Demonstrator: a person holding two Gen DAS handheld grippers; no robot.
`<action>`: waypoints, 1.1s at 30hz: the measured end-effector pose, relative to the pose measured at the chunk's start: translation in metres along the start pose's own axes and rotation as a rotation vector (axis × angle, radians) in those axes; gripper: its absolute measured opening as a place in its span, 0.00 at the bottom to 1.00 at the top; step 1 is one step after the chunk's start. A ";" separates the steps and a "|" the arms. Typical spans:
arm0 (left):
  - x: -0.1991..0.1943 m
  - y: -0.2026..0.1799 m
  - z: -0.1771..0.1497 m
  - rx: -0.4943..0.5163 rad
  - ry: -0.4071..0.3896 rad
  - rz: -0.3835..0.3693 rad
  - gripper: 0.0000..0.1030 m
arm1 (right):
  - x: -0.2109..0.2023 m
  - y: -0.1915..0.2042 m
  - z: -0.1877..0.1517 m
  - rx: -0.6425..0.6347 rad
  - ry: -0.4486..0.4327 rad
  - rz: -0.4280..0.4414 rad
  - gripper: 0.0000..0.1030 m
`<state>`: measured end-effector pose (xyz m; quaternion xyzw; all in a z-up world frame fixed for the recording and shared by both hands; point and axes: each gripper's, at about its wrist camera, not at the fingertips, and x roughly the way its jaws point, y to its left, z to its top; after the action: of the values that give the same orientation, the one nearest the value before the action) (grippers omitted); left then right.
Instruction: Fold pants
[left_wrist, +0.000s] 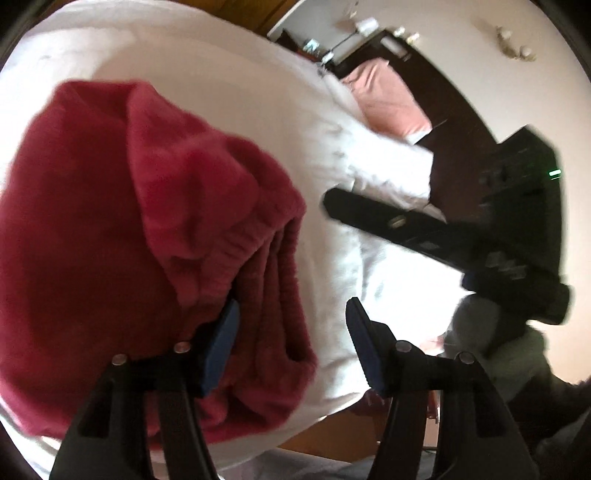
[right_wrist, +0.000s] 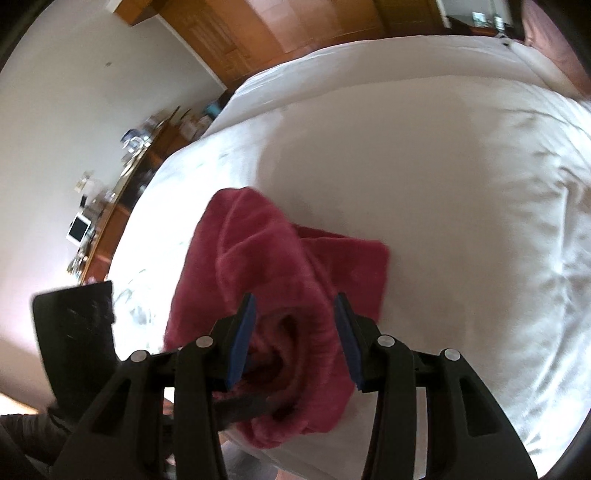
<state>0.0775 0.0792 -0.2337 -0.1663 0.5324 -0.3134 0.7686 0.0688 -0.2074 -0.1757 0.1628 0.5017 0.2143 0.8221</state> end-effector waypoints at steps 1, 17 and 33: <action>-0.011 0.002 -0.001 0.003 -0.021 0.006 0.63 | 0.003 0.005 0.000 -0.013 0.009 0.002 0.44; -0.035 0.053 -0.026 -0.061 -0.032 0.170 0.67 | 0.047 0.024 -0.004 0.025 0.094 0.013 0.44; -0.002 0.039 -0.023 0.003 0.054 0.185 0.69 | 0.071 -0.036 0.013 0.115 0.072 -0.215 0.12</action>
<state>0.0676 0.1118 -0.2638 -0.1069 0.5654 -0.2462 0.7800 0.1164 -0.2026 -0.2408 0.1471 0.5568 0.1015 0.8112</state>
